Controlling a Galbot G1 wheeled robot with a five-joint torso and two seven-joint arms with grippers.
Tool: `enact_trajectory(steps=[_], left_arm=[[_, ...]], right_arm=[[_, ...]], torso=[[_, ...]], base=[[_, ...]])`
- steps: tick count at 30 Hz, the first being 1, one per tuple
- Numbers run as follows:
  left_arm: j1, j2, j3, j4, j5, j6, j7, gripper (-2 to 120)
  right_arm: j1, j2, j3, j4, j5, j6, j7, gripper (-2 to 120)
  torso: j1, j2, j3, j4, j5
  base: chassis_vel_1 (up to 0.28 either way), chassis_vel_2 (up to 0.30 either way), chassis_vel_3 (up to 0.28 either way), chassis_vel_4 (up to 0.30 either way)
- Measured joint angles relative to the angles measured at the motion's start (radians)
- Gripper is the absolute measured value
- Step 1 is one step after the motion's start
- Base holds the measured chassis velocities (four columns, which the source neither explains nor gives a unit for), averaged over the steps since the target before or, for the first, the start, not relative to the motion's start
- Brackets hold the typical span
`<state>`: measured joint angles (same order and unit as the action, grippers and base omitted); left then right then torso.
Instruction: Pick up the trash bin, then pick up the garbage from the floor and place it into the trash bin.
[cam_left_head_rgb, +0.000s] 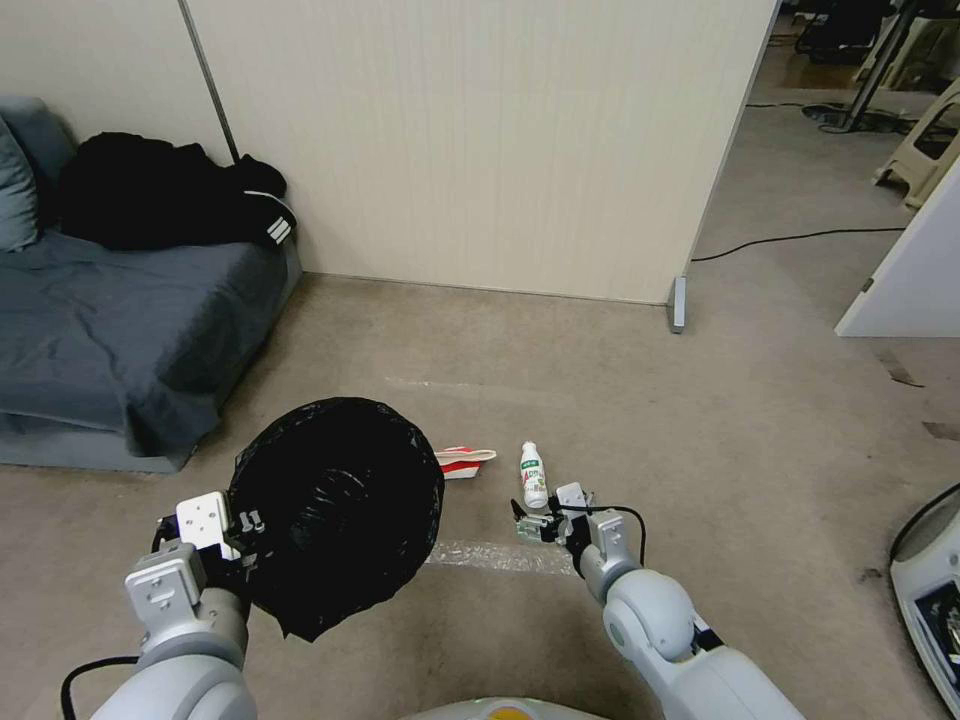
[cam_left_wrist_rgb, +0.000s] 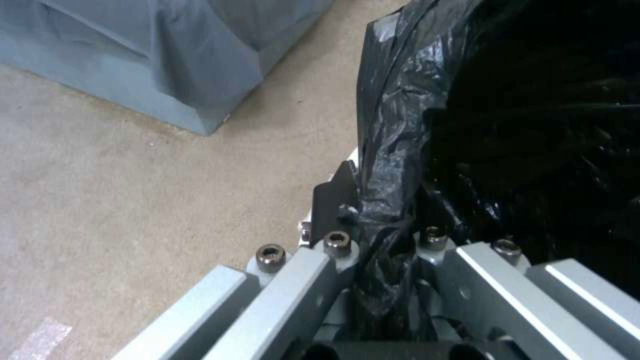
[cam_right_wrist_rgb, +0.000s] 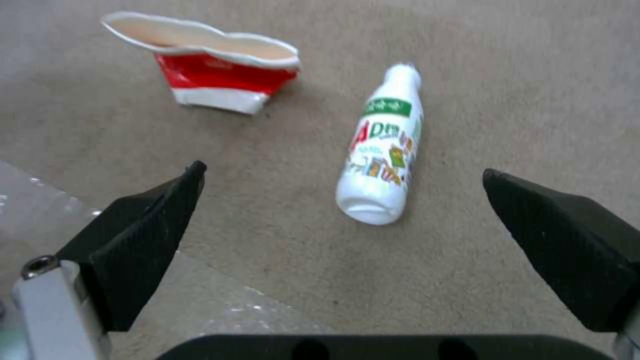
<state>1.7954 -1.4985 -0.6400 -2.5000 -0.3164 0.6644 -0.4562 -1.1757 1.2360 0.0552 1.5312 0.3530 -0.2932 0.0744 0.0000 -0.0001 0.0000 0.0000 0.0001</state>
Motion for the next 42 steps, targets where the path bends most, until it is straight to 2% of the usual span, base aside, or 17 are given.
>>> enact_trajectory(steps=[8, 21, 32, 42], left_arm=[[0.016, -0.004, 0.011, 0.0, 0.019, -0.004, 0.002, 0], [0.033, -0.007, 0.013, 0.0, 0.032, -0.011, 0.004, 0], [0.049, -0.012, 0.012, 0.0, 0.034, -0.013, 0.009, 0], [0.056, -0.024, 0.024, 0.0, 0.058, -0.02, 0.012, 0]], right_arm=[[0.064, 0.047, 0.0, -0.14, -0.037, 0.067, -0.038, 100], [0.137, 0.098, -0.01, -0.286, -0.07, 0.116, -0.057, 100], [0.222, 0.169, 0.009, -0.545, -0.144, 0.202, -0.107, 100], [0.297, 0.217, 0.043, -0.693, -0.187, 0.259, -0.141, 94]], torso=[[0.0, 0.0, 0.0, 0.0, -0.0002], [0.0, 0.0, 0.0, 0.0, -0.0002], [0.0, 0.0, 0.0, -0.0001, -0.0002], [0.0, 0.0, 0.0, 0.0, -0.0001]], base=[[0.0, 0.0, 0.0, 0.0], [0.0, 0.0, 0.0, 0.0], [0.0, 0.0, 0.0, 0.0], [0.0, 0.0, 0.0, 0.0]])
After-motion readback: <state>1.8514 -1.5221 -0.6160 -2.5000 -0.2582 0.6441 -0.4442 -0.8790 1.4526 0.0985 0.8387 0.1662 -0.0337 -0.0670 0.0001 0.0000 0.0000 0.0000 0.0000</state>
